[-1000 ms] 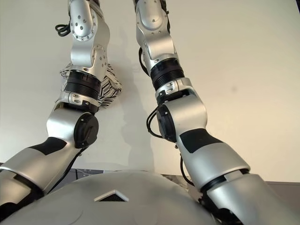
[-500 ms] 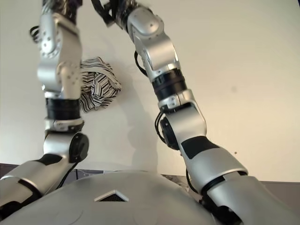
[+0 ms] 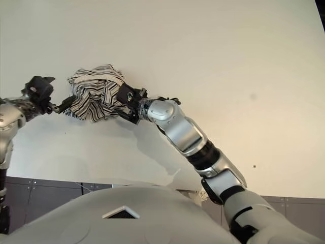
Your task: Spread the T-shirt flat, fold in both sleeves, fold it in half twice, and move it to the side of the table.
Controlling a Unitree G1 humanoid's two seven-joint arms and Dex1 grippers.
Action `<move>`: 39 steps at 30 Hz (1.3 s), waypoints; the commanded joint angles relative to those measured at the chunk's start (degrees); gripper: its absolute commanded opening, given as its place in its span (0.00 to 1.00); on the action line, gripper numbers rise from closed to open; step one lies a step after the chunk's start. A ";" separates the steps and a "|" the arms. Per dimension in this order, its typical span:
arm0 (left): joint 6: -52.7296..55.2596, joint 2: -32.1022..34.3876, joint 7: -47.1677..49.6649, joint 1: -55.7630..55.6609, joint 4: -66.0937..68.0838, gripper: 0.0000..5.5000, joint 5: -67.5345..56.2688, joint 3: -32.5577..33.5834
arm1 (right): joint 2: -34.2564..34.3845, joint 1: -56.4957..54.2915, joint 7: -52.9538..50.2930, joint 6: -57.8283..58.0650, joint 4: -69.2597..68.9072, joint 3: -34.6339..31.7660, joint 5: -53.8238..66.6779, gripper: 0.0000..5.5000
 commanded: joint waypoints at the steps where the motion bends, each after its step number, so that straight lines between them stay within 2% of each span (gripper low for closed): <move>1: -2.25 -2.56 -0.87 0.20 3.67 0.71 5.67 -7.61 | 7.78 -2.12 -1.20 -1.94 10.70 0.51 0.01 0.65; 4: -5.16 -0.14 -2.12 4.79 6.92 0.71 11.20 -12.16 | 6.19 -2.63 0.56 -1.70 19.07 2.76 -2.44 0.65; 6: -6.65 2.34 -1.98 7.88 9.69 0.71 14.29 -13.21 | 1.25 -0.44 4.64 4.43 12.31 1.55 -0.41 0.65; 9: -8.44 6.56 -0.87 12.22 12.01 0.71 17.64 -13.01 | -9.05 2.70 12.23 15.91 -1.26 -4.74 6.30 0.65; 11: -8.70 8.85 0.23 14.06 11.92 0.71 18.57 -11.69 | -18.99 5.12 15.97 19.36 -7.08 -8.67 8.36 0.65; 13: -9.43 9.36 3.15 15.10 10.78 0.71 19.48 -10.43 | -25.64 5.38 17.99 19.39 -8.02 -11.96 8.82 0.65; 15: -10.64 6.84 8.19 14.11 7.96 0.71 20.35 -9.04 | -29.65 3.11 16.61 15.04 -2.30 -15.04 6.05 0.65; 17: -10.34 3.88 15.82 12.52 7.76 0.71 24.30 -8.43 | -29.53 -0.18 10.63 8.67 3.97 -21.03 3.28 0.65; 19: -10.13 2.71 21.11 12.50 7.52 0.71 28.50 -7.76 | -27.34 -0.83 13.01 9.63 -0.19 -28.39 9.48 0.65; 22: -11.84 0.60 20.72 13.36 2.44 0.71 25.57 -5.16 | -22.45 -4.63 16.20 13.75 -3.40 -35.04 18.75 0.65; 26: -12.31 -1.30 7.52 15.27 -5.31 0.71 13.48 -7.33 | -18.84 -7.77 13.82 10.25 3.24 -31.20 16.88 0.65; 28: -11.63 0.32 0.79 17.79 -7.15 0.71 10.53 -9.68 | -17.21 -9.04 11.08 6.67 11.07 -28.36 13.08 0.65; 31: -11.93 3.43 -5.92 22.08 -9.00 0.71 8.33 -11.90 | -17.72 -8.54 13.54 1.00 18.32 -21.74 8.77 0.65; 33: -12.38 6.31 -9.27 25.06 -10.88 0.71 5.83 -10.72 | -21.42 -6.26 16.64 -4.96 22.96 -15.21 3.28 0.65; 35: -12.19 8.57 -11.28 26.77 -12.64 0.71 2.43 -7.32 | -27.59 -1.63 21.47 -9.52 20.89 -10.47 -0.38 0.65; 37: -10.24 8.48 -10.95 27.06 -14.85 0.71 -2.78 -0.58 | -35.65 4.71 27.99 -11.44 10.97 -9.59 0.38 0.65; 39: -7.33 7.56 -10.61 27.27 -18.37 0.71 -8.59 6.89 | -41.15 8.44 32.34 -11.04 2.56 -12.67 3.65 0.65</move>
